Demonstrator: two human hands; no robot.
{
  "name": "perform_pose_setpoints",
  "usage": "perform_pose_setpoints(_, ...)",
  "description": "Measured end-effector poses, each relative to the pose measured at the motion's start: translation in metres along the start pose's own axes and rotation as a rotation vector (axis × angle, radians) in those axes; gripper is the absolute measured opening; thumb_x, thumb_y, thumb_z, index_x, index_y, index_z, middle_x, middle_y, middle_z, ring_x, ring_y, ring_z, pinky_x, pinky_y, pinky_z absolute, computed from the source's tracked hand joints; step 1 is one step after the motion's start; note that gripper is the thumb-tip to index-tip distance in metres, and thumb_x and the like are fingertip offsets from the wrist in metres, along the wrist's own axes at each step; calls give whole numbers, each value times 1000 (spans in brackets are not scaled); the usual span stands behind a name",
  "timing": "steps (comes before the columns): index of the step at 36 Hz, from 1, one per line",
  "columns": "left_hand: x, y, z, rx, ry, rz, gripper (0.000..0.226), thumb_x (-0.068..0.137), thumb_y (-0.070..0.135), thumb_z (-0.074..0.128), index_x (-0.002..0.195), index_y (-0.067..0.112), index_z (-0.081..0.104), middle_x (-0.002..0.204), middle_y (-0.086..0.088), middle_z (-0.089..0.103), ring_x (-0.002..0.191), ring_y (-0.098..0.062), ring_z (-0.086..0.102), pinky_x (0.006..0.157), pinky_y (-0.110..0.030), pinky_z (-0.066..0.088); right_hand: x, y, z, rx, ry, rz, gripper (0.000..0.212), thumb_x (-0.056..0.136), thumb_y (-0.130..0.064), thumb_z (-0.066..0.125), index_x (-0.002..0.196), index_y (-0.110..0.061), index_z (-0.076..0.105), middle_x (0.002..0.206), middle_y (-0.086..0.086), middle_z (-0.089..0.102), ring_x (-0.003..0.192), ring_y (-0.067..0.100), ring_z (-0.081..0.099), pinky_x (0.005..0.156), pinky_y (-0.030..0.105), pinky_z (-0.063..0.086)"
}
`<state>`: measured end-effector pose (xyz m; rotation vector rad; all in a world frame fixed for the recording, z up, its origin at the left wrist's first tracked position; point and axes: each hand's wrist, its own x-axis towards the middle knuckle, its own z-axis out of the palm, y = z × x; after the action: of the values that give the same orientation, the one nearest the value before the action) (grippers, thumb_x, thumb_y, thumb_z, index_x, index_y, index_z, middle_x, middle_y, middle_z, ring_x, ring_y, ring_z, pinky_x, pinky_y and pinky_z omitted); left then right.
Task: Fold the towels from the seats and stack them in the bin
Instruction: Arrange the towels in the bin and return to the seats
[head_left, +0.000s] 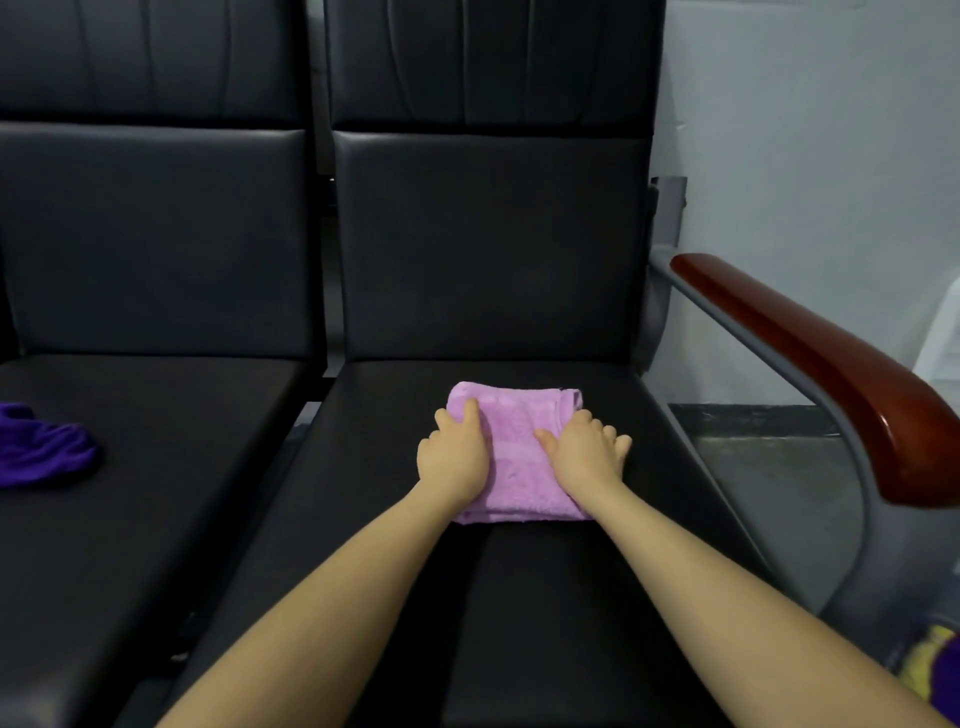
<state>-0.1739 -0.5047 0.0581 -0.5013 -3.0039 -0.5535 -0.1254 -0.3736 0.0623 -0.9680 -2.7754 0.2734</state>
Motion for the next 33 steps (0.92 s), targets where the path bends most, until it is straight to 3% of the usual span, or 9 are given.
perform_pose_setpoints(4,-5,0,-2,-25,-20,2,45,101,15,31,145,12,26,132,-17,45,104,-36,57,71,-35,37,-8,1,-1,66,40,-97,46,97,-47,42,125,-10,45,111,6,62,98,21,60,90,36,40)
perform_pose_setpoints(6,-9,2,-8,-57,-8,5,41,101,14,29,141,10,31,130,-16,45,96,-33,58,68,-33,37,-12,1,-6,107,34,-141,44,99,-42,41,128,-10,39,109,6,60,88,19,62,76,34,48)
perform_pose_setpoints(9,-15,7,-21,-35,44,86,24,100,18,30,120,8,38,108,-7,39,64,-17,45,52,-28,32,-14,2,-19,115,80,-206,36,100,-38,39,124,-12,36,109,6,57,80,17,61,62,31,47)
perform_pose_setpoints(12,-15,23,-42,-14,108,127,18,99,16,31,115,9,36,109,-9,39,71,-23,51,60,-37,43,-10,4,-42,129,150,-216,37,101,-33,38,129,-9,34,115,9,56,85,22,62,61,32,42)
perform_pose_setpoints(17,-4,64,-78,-9,260,214,20,99,17,33,117,9,35,109,-11,41,70,-25,49,57,-37,39,7,13,-100,139,299,-223,41,102,-34,35,131,-6,33,125,16,53,96,32,62,70,40,44)
perform_pose_setpoints(21,2,110,-105,-22,370,299,22,100,15,33,121,9,35,109,-11,41,68,-23,49,54,-35,37,16,34,-153,78,449,-195,43,102,-35,34,132,-5,33,124,16,53,97,34,63,68,40,46)
perform_pose_setpoints(23,3,141,-115,-42,407,355,24,100,16,33,123,9,35,111,-12,42,67,-23,50,52,-34,35,21,54,-179,47,509,-164,40,103,-32,34,131,-4,33,123,16,53,96,35,63,69,41,49)
perform_pose_setpoints(27,-2,208,-124,-70,444,482,28,100,15,33,127,8,34,113,-13,42,68,-25,50,52,-35,33,29,108,-218,-14,623,-63,38,103,-26,35,132,-1,32,128,17,50,99,38,63,64,36,35)
perform_pose_setpoints(33,-33,322,-104,-114,407,670,30,98,11,33,128,8,35,117,-14,42,83,-38,58,59,-39,36,23,226,-246,-35,697,107,40,102,-27,37,132,0,32,126,20,51,98,41,62,63,38,35)
